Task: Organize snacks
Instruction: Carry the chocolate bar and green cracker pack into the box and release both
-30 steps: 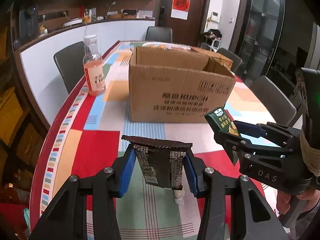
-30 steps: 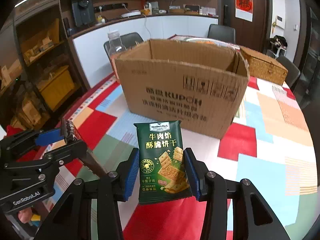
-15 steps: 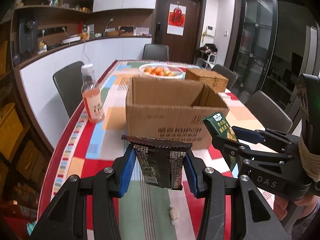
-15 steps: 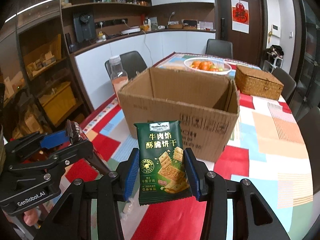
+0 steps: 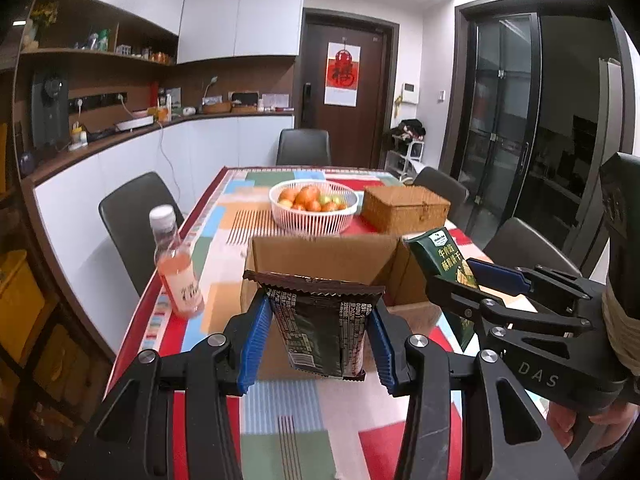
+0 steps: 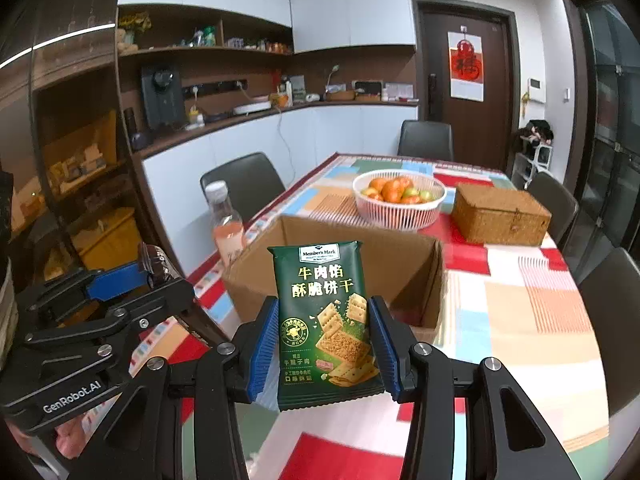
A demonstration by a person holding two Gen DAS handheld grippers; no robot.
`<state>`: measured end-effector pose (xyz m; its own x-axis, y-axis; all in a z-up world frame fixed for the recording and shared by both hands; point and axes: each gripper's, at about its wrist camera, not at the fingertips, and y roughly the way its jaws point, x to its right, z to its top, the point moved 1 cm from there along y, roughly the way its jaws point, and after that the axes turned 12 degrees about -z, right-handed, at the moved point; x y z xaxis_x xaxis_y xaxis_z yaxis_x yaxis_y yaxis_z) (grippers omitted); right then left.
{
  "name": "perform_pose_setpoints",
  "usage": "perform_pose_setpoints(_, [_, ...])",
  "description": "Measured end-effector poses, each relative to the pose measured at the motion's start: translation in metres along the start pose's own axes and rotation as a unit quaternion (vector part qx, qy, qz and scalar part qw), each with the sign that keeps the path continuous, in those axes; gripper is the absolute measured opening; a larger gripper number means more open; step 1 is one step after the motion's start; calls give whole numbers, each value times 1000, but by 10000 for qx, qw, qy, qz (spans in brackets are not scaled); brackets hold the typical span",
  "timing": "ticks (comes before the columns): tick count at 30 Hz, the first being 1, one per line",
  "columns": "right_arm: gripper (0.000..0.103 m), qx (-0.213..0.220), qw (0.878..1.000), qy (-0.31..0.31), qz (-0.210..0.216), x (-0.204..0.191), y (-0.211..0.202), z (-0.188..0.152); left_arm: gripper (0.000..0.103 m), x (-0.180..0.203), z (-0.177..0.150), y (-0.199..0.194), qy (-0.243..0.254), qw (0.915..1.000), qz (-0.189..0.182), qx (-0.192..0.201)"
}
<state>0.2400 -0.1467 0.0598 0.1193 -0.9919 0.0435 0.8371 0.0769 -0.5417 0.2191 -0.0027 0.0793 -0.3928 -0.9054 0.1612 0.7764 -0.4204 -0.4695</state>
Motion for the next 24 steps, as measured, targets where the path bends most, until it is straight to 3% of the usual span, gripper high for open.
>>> perform_pose_setpoints(13, [46,215,9996,74,-137,14,17,39,46,-4,49,24,250,9993,149,248])
perform_pose_setpoints(18, [46,113,9998,31,-164,16,38,50,46,-13,60,51,168,9998,106,43])
perform_pose_setpoints(24, [46,-246,9994,-33,-255,19,74,53,46,-26,59,93,124,9981,95,-590])
